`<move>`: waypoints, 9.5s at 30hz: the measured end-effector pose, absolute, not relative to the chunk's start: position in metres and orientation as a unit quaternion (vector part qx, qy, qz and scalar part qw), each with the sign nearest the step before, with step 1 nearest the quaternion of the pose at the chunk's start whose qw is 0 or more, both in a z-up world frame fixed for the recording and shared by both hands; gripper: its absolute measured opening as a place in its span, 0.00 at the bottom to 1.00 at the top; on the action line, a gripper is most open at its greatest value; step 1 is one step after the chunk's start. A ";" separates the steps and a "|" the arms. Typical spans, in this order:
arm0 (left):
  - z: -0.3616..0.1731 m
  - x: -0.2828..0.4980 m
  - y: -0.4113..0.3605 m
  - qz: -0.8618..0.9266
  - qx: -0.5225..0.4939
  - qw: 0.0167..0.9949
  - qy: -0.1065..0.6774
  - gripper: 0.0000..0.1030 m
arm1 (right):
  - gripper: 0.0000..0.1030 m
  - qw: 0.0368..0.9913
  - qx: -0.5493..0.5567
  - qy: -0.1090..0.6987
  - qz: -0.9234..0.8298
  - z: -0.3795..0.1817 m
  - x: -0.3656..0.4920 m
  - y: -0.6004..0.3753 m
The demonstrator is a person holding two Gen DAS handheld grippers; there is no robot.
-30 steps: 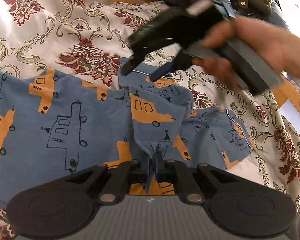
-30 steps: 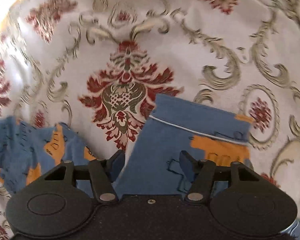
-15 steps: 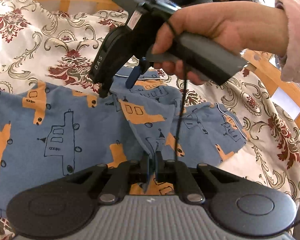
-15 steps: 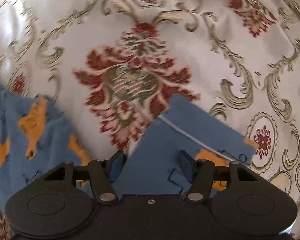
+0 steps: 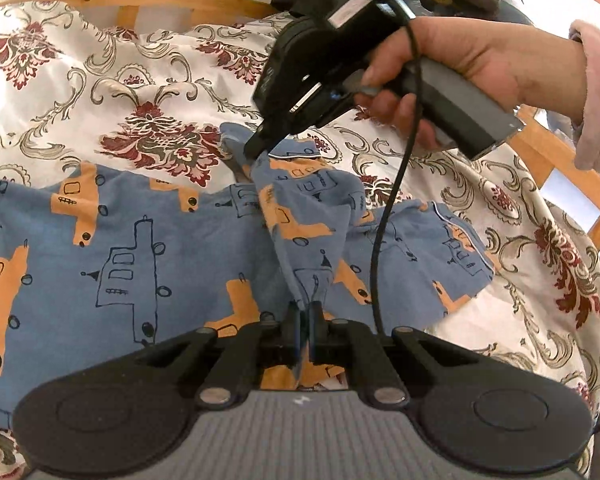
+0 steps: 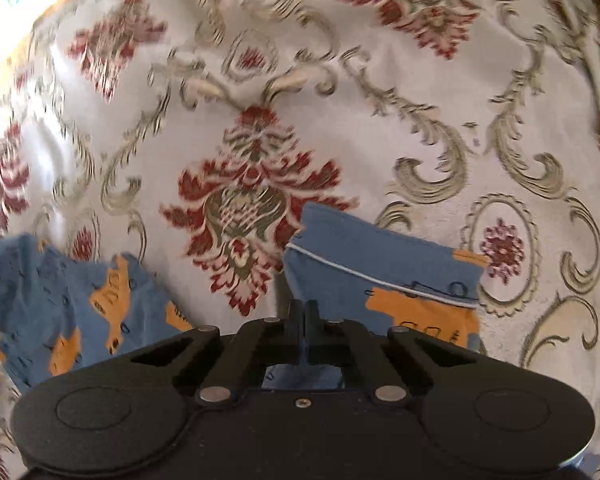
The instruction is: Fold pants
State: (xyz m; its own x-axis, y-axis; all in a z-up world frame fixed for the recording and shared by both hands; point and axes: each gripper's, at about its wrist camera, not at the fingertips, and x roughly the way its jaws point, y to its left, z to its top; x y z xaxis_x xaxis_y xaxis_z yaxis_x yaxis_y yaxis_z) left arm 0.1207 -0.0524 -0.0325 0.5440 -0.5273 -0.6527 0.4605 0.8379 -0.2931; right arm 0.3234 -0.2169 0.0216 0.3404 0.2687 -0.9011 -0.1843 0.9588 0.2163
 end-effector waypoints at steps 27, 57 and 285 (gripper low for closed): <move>-0.037 0.087 -0.102 -0.297 0.168 0.883 0.322 0.03 | 0.21 0.892 0.309 0.308 -0.121 -0.014 0.038 -0.363; -0.049 0.082 -0.102 -0.318 0.195 0.861 0.346 0.46 | 0.07 0.902 -0.294 0.298 0.106 -0.026 0.062 -0.270; -0.065 0.198 -0.236 -0.288 0.193 0.871 0.348 1.00 | 0.65 0.900 0.240 0.351 -0.093 -0.027 0.054 -0.410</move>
State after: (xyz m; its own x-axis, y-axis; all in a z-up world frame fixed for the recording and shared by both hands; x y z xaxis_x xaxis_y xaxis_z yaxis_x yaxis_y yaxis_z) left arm 0.1979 -0.2356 -0.0651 0.5919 -0.3686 -0.7168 0.6364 0.7594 0.1350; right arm 0.0543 -0.4102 -0.0273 0.7359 0.0003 -0.6771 0.3363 0.8678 0.3658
